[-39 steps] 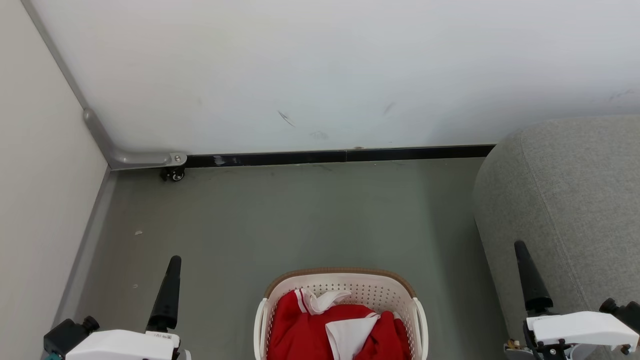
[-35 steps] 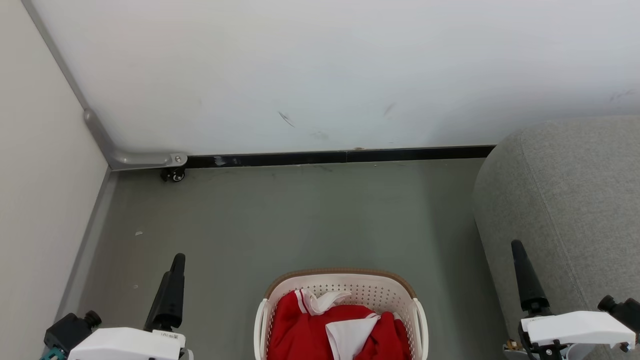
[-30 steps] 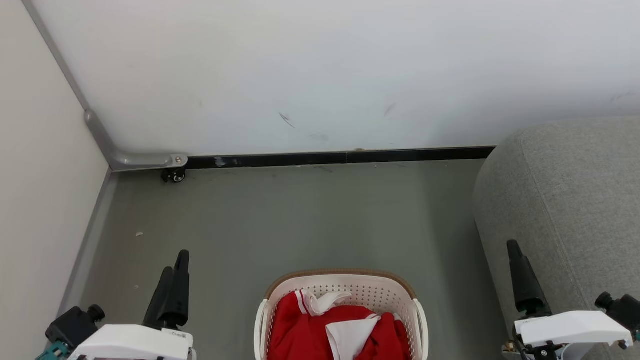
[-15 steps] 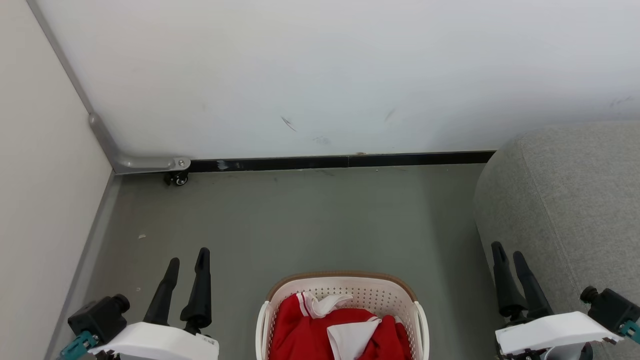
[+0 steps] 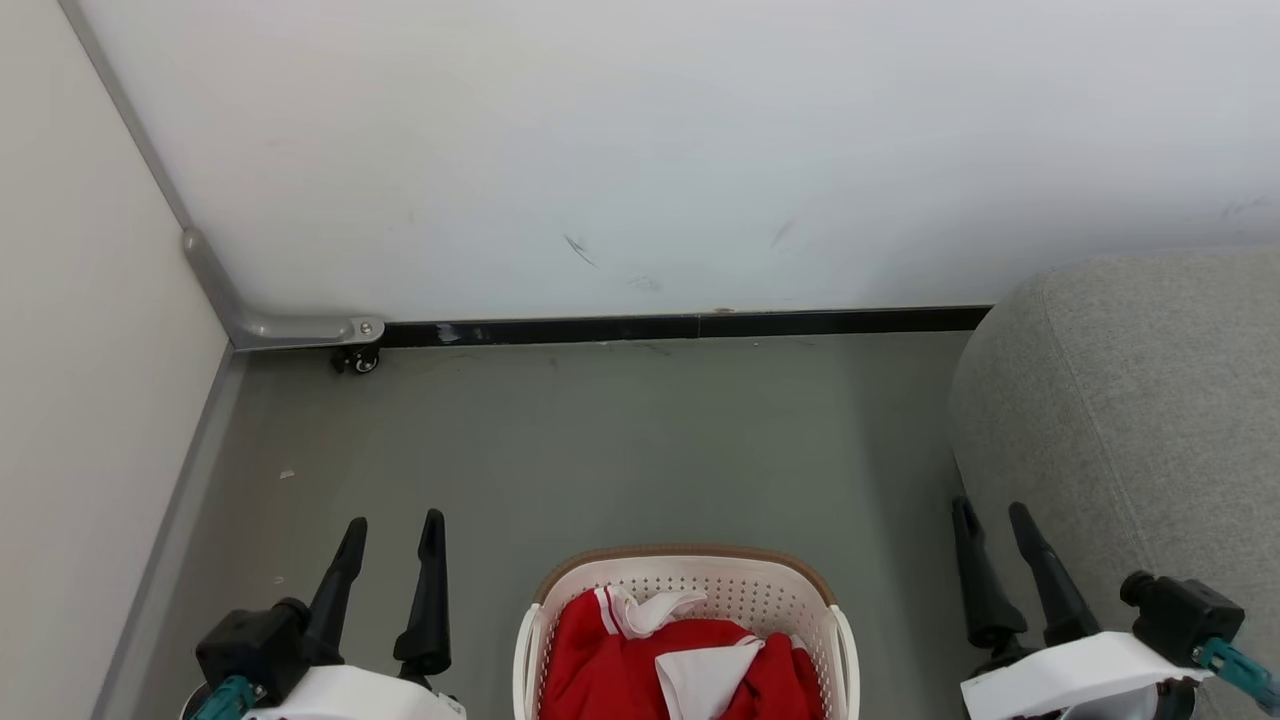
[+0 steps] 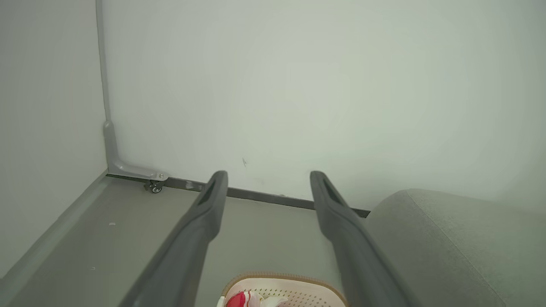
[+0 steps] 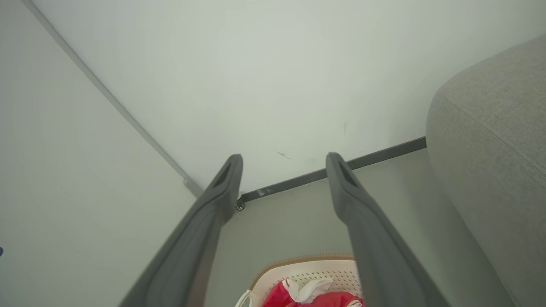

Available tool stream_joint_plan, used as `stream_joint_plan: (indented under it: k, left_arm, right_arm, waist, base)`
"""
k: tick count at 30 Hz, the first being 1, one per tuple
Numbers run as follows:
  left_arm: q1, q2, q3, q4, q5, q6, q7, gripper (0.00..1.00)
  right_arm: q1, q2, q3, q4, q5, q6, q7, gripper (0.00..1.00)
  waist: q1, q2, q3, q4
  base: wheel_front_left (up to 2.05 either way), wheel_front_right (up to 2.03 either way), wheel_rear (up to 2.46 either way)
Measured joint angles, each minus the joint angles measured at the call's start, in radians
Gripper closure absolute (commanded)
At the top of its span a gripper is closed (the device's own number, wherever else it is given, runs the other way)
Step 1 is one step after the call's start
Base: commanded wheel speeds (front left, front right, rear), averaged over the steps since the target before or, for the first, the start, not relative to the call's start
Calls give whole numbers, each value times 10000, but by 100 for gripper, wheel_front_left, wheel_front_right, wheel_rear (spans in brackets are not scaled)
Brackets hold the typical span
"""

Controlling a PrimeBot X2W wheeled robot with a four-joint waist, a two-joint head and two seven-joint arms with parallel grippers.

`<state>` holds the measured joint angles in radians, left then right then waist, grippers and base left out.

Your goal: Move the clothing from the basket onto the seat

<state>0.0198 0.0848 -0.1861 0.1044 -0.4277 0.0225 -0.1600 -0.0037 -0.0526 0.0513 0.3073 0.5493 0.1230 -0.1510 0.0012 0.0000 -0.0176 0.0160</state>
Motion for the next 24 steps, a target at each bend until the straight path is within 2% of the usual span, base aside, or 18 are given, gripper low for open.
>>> stream_joint_plan:
  k: [24]
  left_arm:
    - [386, -15, -324, 44, 3292, 1072, -842, 0]
  right_arm:
    - [-1, 48, 146, 313, -3568, 2, -282, 0]
  waist:
    - [-5, 0, -53, 14]
  base:
    - [0, 0, 0]
